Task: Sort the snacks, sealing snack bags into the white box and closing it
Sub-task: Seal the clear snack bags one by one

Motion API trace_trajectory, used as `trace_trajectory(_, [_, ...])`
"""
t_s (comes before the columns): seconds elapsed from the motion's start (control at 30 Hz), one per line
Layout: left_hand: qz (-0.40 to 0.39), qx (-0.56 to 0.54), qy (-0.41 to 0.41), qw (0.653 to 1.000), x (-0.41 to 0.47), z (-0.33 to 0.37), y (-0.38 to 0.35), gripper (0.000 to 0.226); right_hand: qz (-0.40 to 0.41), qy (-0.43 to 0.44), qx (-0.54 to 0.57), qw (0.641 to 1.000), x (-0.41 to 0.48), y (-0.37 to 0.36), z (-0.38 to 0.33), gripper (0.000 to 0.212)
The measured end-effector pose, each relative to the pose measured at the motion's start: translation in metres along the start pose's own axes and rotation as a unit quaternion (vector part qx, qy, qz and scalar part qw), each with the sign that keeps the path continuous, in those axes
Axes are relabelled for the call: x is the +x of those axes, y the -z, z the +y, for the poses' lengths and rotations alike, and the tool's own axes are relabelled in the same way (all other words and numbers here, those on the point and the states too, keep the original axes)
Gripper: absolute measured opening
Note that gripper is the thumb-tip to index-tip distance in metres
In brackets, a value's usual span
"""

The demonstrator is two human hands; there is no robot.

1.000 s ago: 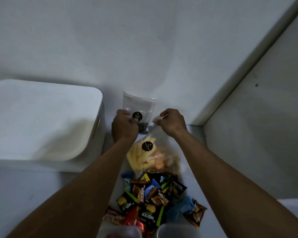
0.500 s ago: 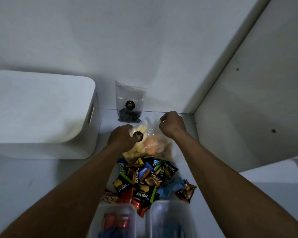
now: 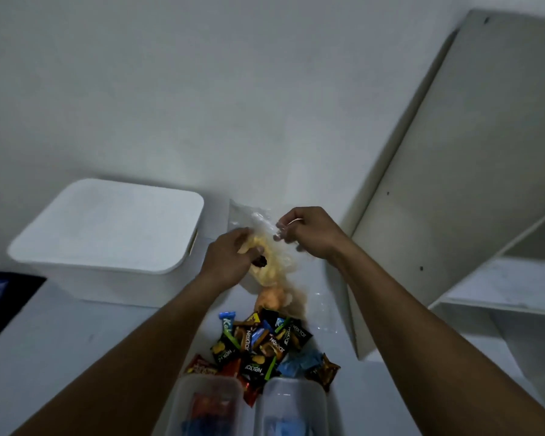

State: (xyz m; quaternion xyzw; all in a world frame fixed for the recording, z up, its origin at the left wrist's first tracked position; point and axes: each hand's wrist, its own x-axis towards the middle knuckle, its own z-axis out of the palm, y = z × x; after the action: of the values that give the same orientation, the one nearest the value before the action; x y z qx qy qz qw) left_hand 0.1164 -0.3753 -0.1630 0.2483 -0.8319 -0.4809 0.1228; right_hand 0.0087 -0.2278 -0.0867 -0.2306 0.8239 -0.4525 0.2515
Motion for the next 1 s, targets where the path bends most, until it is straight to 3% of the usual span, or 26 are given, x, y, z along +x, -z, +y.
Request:
trace_trajectory(0.1, [0.041, -0.074, -0.04, 0.996, -0.019, 0.034, 0.029, 0.041, -0.01, 0.044, -0.019, 0.999, -0.027, 0.018, -0.034, 0.02])
trace_trajectory(0.43, [0.057, -0.1, -0.164, 0.98, -0.064, 0.137, 0.099, 0.002, -0.006, 0.144, -0.144, 0.979, -0.094, 0.058, -0.123, 0.009])
trace_trajectory(0.53, [0.076, -0.103, -0.176, 0.976, -0.074, 0.159, 0.108, 0.009, 0.005, 0.18, -0.174, 0.968, -0.109, 0.061, -0.14, 0.01])
trace_trajectory(0.7, [0.024, -0.115, -0.206, 0.972, -0.086, 0.18, 0.122, 0.006, 0.044, 0.191, -0.201, 0.96, -0.124, 0.071, -0.159, 0.015])
trace_trajectory(1.0, [0.037, -0.154, -0.203, 0.966, -0.098, 0.199, 0.138, 0.005, 0.087, 0.221, -0.182, 0.954, -0.149, 0.069, -0.177, 0.01])
